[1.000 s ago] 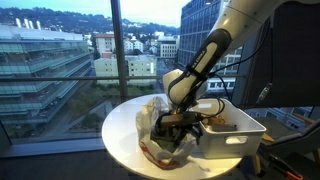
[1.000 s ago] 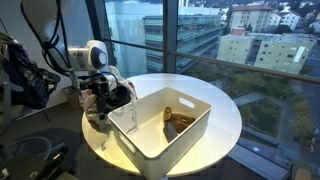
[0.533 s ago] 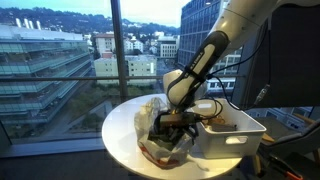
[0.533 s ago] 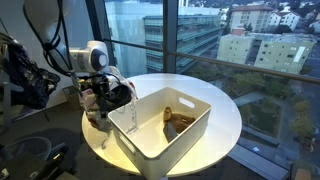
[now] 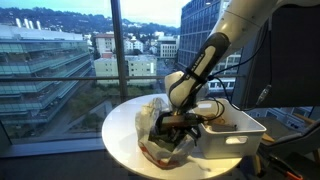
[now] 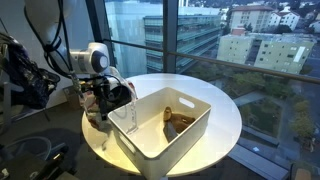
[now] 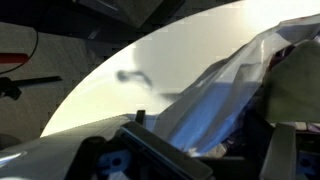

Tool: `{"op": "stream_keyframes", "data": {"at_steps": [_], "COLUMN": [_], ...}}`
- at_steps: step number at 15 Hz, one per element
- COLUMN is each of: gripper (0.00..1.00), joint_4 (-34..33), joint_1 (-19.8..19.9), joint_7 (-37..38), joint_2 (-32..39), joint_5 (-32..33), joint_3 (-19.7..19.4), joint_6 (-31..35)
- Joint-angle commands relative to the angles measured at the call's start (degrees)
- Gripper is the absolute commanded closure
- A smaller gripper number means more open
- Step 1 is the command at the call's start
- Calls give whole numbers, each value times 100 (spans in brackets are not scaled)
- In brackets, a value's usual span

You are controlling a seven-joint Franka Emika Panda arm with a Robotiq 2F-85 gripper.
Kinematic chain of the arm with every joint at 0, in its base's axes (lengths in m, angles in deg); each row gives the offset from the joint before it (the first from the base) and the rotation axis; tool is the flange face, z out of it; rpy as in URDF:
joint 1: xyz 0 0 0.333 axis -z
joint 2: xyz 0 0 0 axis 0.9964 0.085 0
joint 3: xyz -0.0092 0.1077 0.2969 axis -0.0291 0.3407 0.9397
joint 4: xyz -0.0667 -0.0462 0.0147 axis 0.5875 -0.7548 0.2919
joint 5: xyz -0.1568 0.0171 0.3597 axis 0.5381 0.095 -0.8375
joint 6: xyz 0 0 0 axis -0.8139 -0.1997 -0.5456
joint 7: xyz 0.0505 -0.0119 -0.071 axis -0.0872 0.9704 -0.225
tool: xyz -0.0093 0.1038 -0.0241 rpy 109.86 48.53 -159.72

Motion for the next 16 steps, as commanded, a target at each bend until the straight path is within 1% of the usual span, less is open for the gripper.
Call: {"op": "stream_keyframes", "data": {"at_steps": [1, 3, 4, 5, 6, 7, 9, 10, 13, 14, 16], "gripper": [0, 0, 24, 26, 33, 43, 58, 68, 91, 99, 100], "joint_4": [-11, 12, 8, 7, 16, 27, 49, 43, -73, -115, -284], "joint_1": [-55, -127, -152, -187, -235, -268, -382, -450, -656, -647, -665], "joint_7": [-41, 31, 28, 51, 85, 88, 181, 260, 601, 654, 819], "joint_2": [138, 213, 263, 305, 329, 349, 353, 356, 299, 293, 315], "joint_5": [-34, 59, 97, 128, 161, 180, 229, 264, 347, 317, 336], "joint_3": [-135, -212, -234, -262, -294, -316, -390, -444, -556, -528, -495], "joint_6": [111, 195, 235, 273, 314, 332, 373, 341, -252, -479, -1105]}}
